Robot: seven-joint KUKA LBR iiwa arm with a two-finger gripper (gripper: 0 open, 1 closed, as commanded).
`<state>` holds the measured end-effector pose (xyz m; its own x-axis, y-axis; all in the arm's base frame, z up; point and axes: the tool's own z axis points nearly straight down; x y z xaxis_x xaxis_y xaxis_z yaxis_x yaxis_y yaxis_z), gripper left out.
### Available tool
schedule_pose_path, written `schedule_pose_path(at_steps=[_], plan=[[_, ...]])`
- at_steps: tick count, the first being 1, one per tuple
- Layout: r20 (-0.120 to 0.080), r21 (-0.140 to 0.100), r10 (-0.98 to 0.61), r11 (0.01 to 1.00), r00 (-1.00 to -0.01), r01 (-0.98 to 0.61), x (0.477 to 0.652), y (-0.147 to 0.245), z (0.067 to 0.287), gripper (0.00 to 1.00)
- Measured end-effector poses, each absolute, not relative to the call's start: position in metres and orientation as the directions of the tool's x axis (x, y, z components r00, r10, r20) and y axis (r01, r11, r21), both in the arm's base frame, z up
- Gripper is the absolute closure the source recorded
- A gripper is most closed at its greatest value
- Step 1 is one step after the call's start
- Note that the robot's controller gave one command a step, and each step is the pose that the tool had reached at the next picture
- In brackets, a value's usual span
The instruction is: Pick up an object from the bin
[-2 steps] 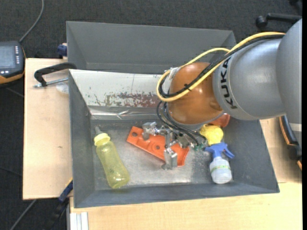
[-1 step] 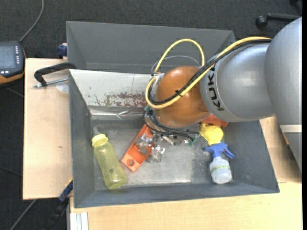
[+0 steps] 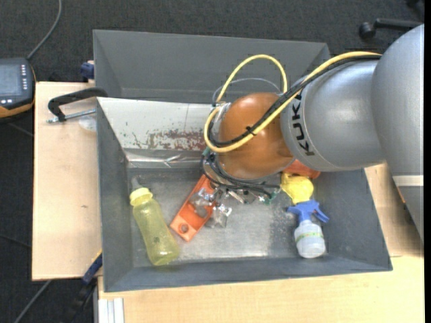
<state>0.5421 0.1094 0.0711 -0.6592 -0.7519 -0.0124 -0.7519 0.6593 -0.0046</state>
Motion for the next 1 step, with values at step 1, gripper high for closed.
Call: schedule_pose_path(at_steps=[1], plan=[[-0.019, -0.008, -0.781, 0.625, -0.625, -0.781, 0.5409, 0.1298, 0.2689, 1.00]])
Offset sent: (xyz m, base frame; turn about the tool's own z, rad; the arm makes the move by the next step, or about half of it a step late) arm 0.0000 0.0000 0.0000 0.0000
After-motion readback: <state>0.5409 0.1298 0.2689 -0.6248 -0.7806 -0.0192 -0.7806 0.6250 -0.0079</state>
